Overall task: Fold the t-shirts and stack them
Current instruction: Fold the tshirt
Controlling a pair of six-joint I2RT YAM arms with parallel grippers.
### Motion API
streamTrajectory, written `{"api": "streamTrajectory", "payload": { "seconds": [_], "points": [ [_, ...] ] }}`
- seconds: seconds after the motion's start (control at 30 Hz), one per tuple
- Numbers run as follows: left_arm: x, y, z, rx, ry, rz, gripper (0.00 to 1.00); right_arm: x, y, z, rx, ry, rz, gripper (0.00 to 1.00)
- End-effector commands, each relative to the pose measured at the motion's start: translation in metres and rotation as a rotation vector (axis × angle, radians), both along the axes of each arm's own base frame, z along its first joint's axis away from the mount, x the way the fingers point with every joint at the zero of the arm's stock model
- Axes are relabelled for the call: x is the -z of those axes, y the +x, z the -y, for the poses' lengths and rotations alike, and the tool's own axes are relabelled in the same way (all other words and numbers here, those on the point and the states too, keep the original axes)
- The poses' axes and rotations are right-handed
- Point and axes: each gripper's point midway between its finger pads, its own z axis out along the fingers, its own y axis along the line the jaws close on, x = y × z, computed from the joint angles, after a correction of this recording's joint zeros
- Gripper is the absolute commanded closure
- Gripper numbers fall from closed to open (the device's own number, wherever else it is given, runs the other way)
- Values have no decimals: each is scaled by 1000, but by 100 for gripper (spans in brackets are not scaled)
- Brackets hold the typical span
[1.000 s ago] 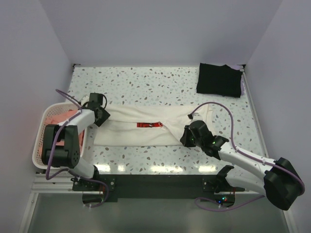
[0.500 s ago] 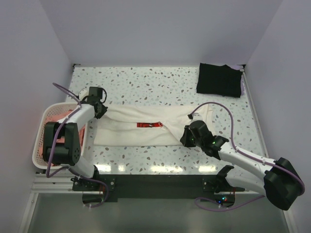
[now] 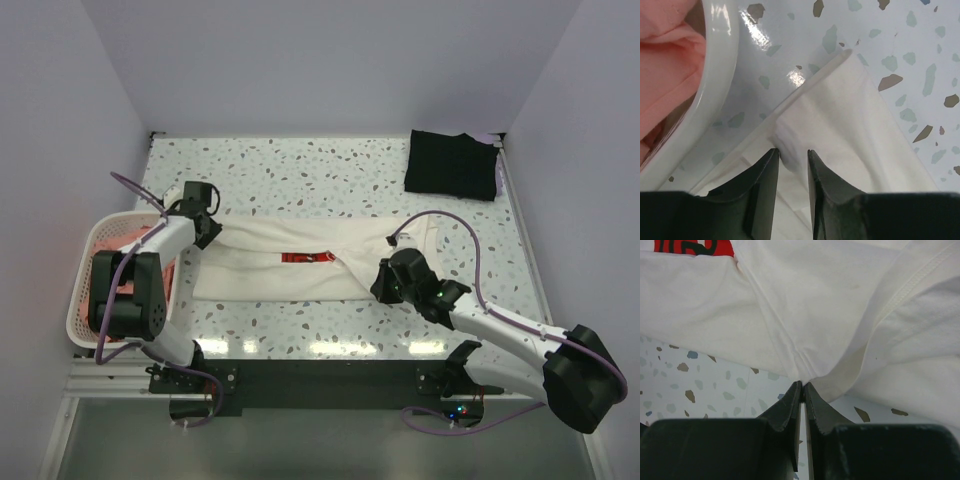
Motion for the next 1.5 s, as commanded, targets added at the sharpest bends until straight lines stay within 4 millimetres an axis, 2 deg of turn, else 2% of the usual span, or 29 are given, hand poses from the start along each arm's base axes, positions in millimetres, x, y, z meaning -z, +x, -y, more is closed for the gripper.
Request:
{"api": "streamTrajectory", "payload": {
  "seconds": [0.0, 0.13, 0.23, 0.43, 0.47, 0.6, 0.73, 0.87, 1.0, 1.2, 1.47],
  "points": [
    [-4, -5, 1, -9, -3, 18, 65, -1, 0, -3, -12, 16, 14, 90],
    [-1, -5, 0, -18, -3, 15, 64, 0, 0, -4, -13, 18, 11, 90],
    [2, -4, 1, -18, -4, 11, 69, 0, 0, -3, -10, 18, 13, 90],
    [4, 3, 1, -1, 2, 15, 99, 0, 0, -2, -2, 10, 8, 90],
    [2, 5, 1, 2, 6, 20, 100, 1, 0, 0, 3, 6, 8, 90],
    [-13, 11, -2, 8, 24, 46, 100, -4, 0, 3, 14, -2, 17, 90],
    [-38, 17, -5, 2, 45, 95, 100, -8, 1, 5, 24, -2, 27, 90],
    [-50, 14, -10, -6, 72, 102, 100, -9, 2, 6, 29, -7, 27, 90],
    [-52, 8, -16, -24, 87, 91, 100, -9, 1, 8, 33, -10, 26, 90],
    [-43, -3, -21, -36, 88, 68, 100, -11, -1, 8, 31, 2, 27, 90],
    [-31, -14, -19, -44, 73, 40, 100, -20, -5, -7, -10, 80, 17, 90]
  ]
}}
